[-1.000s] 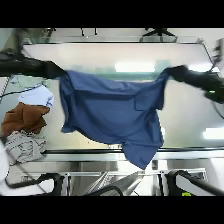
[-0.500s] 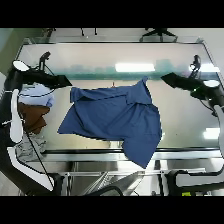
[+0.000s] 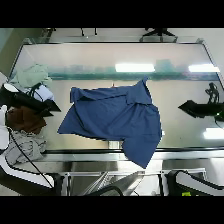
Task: Fold the shirts.
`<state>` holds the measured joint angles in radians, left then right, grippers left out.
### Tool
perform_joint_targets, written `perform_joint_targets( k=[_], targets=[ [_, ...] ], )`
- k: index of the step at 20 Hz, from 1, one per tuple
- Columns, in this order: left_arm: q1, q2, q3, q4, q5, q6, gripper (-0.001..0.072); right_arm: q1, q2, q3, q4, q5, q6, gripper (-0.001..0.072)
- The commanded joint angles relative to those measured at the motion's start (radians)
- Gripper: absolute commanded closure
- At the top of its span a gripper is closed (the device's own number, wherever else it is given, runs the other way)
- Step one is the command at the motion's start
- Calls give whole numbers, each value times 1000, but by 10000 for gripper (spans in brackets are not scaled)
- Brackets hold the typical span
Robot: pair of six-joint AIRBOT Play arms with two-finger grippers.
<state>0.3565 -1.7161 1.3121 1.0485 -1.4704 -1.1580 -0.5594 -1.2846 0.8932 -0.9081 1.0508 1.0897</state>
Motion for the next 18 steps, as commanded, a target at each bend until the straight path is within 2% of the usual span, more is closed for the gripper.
perform_joint_targets(
  k=[1, 7, 10, 11, 12, 13, 16, 17, 18],
  targets=[
    [16, 35, -193, 6, 74, 43, 59, -34, 24, -138, -49, 13, 33, 210],
    [14, 35, -251, -5, 135, 72, 60, 69, 23, -235, -48, 1, 22, 210],
    [13, 35, -247, -137, 109, 117, 63, 143, 5, -235, -11, 1, 6, 210],
    [5, 35, -247, -184, 89, 146, 217, 175, -6, -235, 4, 0, -7, 210],
    [-13, 35, -247, -210, 60, 190, 403, 204, -18, -235, 8, -5, -11, 210],
    [-34, 35, -247, -209, 42, 211, 452, 232, -34, -235, 8, -11, -12, 210],
    [-93, 35, -246, -199, 38, 211, 484, 275, -82, -234, 15, -26, -14, 210],
    [-101, 35, -246, -200, 38, 214, 647, 279, -93, -233, 26, -21, -21, 210],
    [-105, 35, -246, -203, 35, 215, 695, 279, -97, -233, 26, -18, -23, 210]
  ],
)
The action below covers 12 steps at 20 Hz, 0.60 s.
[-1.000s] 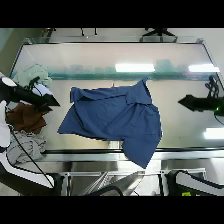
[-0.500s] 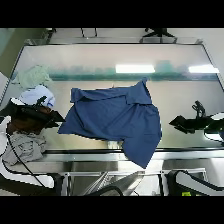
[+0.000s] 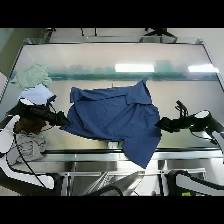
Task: Fold the shirts.
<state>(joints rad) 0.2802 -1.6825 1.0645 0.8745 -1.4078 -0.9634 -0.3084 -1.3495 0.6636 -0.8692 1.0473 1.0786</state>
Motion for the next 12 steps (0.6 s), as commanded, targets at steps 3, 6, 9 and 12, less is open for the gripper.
perform_joint_targets(
  k=[3, 6, 9, 12],
  targets=[
    [-21, 2, 2, -29, -43, 19, 695, 27, -33, -4, -12, 29, -36, 216],
    [8, 10, 2, -29, -55, 12, 696, 27, -33, -3, -8, 53, -61, 597],
    [49, 88, 2, -32, -56, 12, 695, 27, -17, 45, -3, 82, -62, 691],
    [101, 251, 2, -122, -93, 42, 695, 26, 89, 188, 64, 172, -62, 691]
  ],
)
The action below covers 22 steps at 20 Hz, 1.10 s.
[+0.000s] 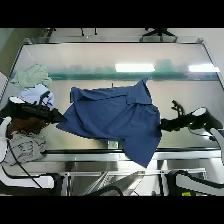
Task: Fold the shirts.
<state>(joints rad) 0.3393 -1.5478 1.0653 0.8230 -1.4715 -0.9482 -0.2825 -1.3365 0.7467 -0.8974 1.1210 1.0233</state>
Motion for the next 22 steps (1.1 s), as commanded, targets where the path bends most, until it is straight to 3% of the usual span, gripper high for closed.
perform_joint_targets(
  k=[1, 5, 7, 9, 12, 15, 19, 22],
  targets=[
    [65, 177, 1, -148, -56, 35, 695, -6, 130, 168, 137, 129, -6, 691],
    [170, 433, 88, -620, -186, 69, 695, -92, 419, 472, 374, 153, -52, 691],
    [217, 553, 206, -767, -170, 68, 695, -161, 548, 620, 375, 96, -51, 691],
    [275, 650, 341, -819, -124, 62, 695, -241, 657, 711, 374, 11, -51, 691],
    [404, 740, 482, -809, -111, -33, 695, -341, 758, 764, 344, -63, -51, 690],
    [481, 768, 523, -653, -71, -56, 696, -345, 752, 764, 303, -42, -51, 690],
    [249, 655, 407, -528, -30, -6, 695, -258, 606, 704, 386, 9, -98, 691],
    [42, 476, 320, -305, 63, -2, 695, -101, 429, 633, 308, 0, -134, 691]
  ],
)
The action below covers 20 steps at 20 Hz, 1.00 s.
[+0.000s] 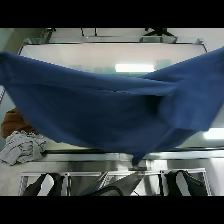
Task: Fold the shirts.
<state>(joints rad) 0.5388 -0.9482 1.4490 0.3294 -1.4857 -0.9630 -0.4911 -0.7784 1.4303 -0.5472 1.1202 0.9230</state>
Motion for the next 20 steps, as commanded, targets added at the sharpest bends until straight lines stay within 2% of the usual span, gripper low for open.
perform_joint_targets(
  k=[1, 4, 8, 10, 14, 18, 20],
  targets=[
    [-206, -198, -85, 253, 121, 23, 695, 147, -197, -71, -85, -22, -33, 691],
    [-284, -451, -74, 351, 232, 39, 695, 208, -439, -109, -156, -111, -18, 691],
    [-330, -832, 144, 353, 203, 41, 695, 212, -731, -105, -73, -208, -19, 691],
    [-352, -968, 257, 362, 203, 38, 695, 212, -820, -103, -54, -251, -19, 691],
    [-346, -1094, 420, 389, 224, 2, 695, 187, -906, -77, -74, -249, -19, 691],
    [-372, -1116, 507, 555, 186, -29, 695, 175, -935, -77, -235, -243, 38, 692],
    [-395, -1117, 513, 629, 189, -33, 695, 175, -951, -77, -262, -241, 43, 691]
  ],
)
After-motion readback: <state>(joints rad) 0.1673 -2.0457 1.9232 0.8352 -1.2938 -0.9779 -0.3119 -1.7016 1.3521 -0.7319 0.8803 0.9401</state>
